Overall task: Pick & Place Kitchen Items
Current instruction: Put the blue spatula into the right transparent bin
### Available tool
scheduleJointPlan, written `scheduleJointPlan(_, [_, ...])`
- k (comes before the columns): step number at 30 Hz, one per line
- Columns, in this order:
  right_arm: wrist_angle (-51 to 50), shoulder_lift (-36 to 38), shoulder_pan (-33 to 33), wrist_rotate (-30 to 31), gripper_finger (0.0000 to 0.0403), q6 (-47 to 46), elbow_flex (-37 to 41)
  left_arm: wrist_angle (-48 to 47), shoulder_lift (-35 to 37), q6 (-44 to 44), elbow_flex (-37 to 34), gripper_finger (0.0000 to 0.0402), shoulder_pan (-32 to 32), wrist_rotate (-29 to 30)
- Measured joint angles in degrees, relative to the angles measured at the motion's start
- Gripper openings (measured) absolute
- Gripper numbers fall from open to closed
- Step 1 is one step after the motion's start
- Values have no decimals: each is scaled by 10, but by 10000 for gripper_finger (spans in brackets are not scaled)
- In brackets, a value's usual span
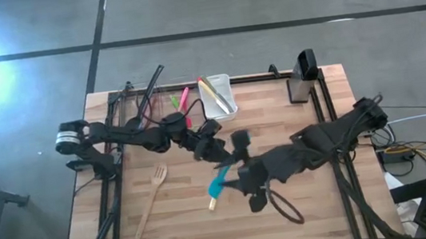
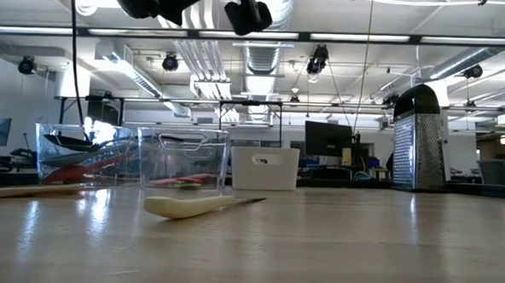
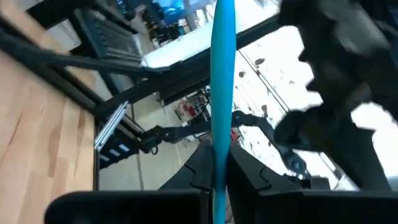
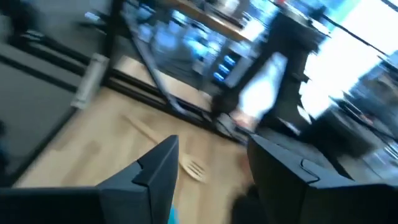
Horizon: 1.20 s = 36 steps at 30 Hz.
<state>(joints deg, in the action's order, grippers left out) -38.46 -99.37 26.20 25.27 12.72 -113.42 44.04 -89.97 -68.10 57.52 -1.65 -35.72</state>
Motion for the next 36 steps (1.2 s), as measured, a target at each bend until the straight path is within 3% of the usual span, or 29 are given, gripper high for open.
scheduleJointPlan(4, [-67, 0, 23, 103, 174, -62, -33, 6, 5, 43, 3, 24, 0, -17])
scheduleJointPlan(7, [-125, 4, 37, 137, 165, -135, -55, 8, 10, 69, 3, 24, 0, -33])
scheduleJointPlan(16, [-324, 4, 43, 138, 140, -365, -85, 5, 39, 142, 3, 24, -8, -44])
scheduleJointPlan(21, [-388, 4, 47, 137, 126, -456, -61, -52, 69, 195, 3, 24, -28, -53])
scheduleJointPlan(36, [-434, 4, 50, 138, 100, -548, 20, -310, 154, 376, 3, 24, -166, 37])
